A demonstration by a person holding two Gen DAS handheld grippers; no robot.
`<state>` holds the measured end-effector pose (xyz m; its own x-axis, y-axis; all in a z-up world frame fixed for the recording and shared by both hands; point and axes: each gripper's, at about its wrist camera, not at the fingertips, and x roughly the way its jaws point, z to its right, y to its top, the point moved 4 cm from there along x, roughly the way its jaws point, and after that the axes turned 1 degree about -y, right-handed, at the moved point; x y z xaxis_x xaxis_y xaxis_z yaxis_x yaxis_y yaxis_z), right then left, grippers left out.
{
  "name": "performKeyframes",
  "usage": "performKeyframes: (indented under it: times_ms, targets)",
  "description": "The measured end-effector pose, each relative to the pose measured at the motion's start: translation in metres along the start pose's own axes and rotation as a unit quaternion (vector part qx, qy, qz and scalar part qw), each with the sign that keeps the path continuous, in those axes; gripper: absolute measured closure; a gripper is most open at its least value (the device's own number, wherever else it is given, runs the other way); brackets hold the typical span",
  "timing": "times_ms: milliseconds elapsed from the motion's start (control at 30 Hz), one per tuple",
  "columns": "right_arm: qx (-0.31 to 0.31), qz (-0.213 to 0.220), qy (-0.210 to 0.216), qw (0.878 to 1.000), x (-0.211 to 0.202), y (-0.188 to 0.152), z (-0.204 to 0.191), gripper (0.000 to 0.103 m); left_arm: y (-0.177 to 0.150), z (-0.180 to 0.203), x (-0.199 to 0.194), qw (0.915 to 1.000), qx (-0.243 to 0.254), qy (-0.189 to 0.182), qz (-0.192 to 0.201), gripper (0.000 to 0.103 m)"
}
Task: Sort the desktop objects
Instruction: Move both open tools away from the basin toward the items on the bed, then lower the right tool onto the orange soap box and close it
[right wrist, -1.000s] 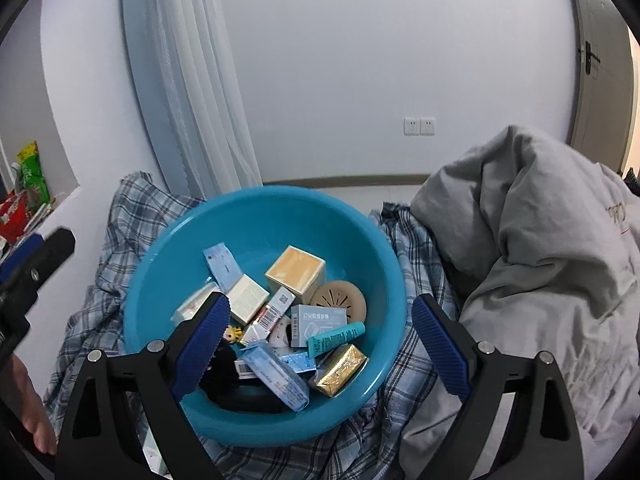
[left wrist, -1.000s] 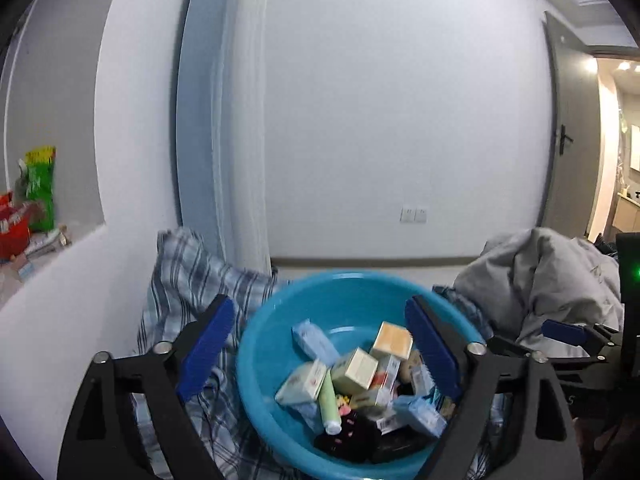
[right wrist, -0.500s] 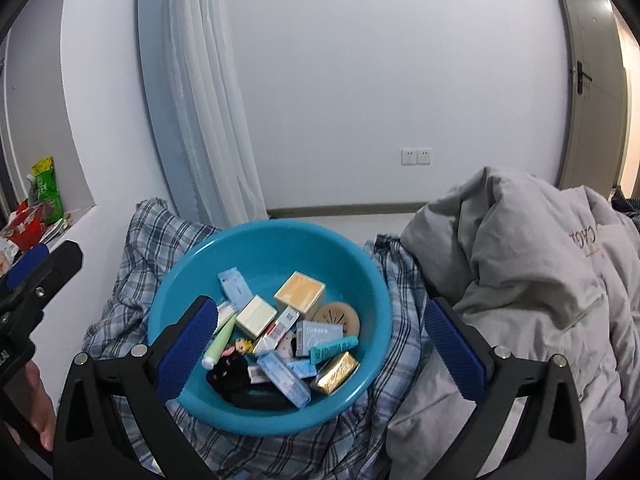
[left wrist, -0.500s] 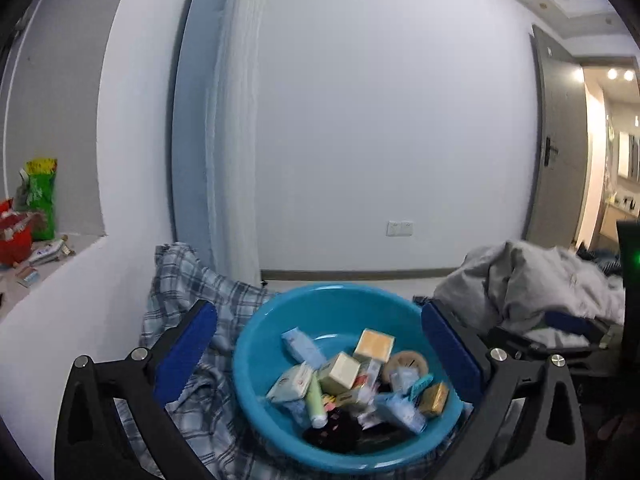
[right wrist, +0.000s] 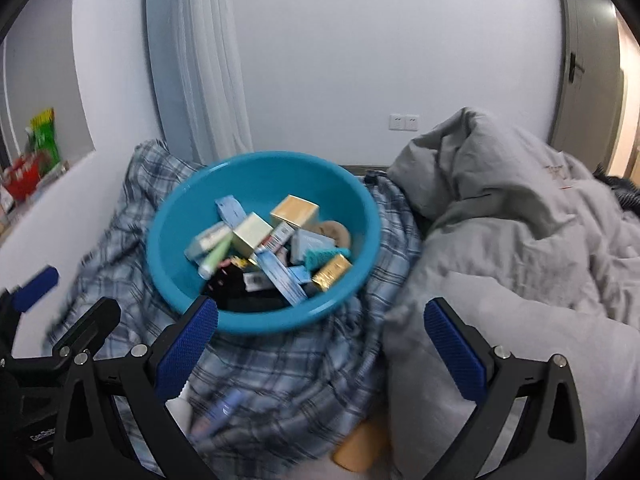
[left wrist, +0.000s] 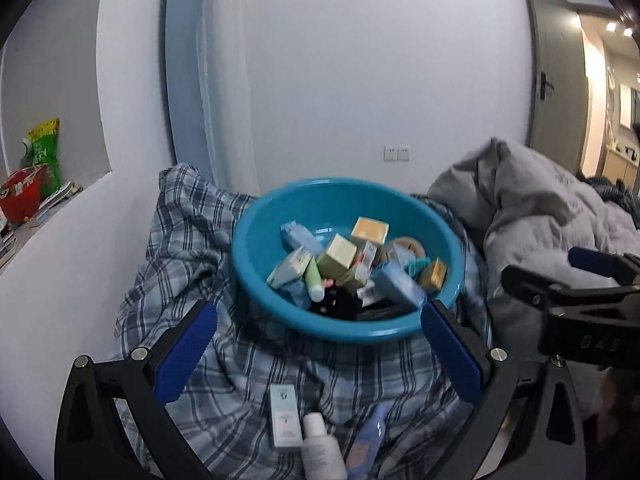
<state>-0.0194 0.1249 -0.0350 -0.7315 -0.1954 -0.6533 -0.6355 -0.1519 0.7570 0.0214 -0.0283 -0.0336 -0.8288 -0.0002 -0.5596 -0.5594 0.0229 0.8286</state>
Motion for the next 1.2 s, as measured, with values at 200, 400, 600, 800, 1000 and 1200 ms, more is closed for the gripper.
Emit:
performKeyframes:
  times_ms: [200,400,600,800,1000,1200]
  targets:
    - [0.067,-0.056,0.039,0.995,0.002,-0.033,0.018,0.0,-0.017,-0.012,-0.003,0.9964,-0.054,-0.051,-0.041,0.0]
    - [0.083,-0.099,0.041,0.991,0.002,-0.072,0.02,0.001,-0.047,-0.004,0.007,0.9921,-0.061,-0.056,-0.094,0.0]
    - [0.103,-0.106,0.045,0.988,0.005,-0.085,0.024,0.004,-0.07,0.005,0.021,0.9828,-0.093,-0.09,-0.132,0.0]
    - [0.1,-0.119,0.036,0.987,0.01,-0.096,0.027,0.005,-0.075,0.006,0.026,0.9849,-0.076,-0.075,-0.136,0.0]
    - [0.094,-0.122,0.02,0.988,0.016,-0.105,0.03,0.009,-0.08,0.004,0.032,0.9851,-0.069,-0.063,-0.145,0.0]
    - [0.089,-0.131,0.01,0.987,0.024,-0.111,0.03,0.025,-0.086,0.006,0.036,0.9859,-0.054,-0.052,-0.149,0.0]
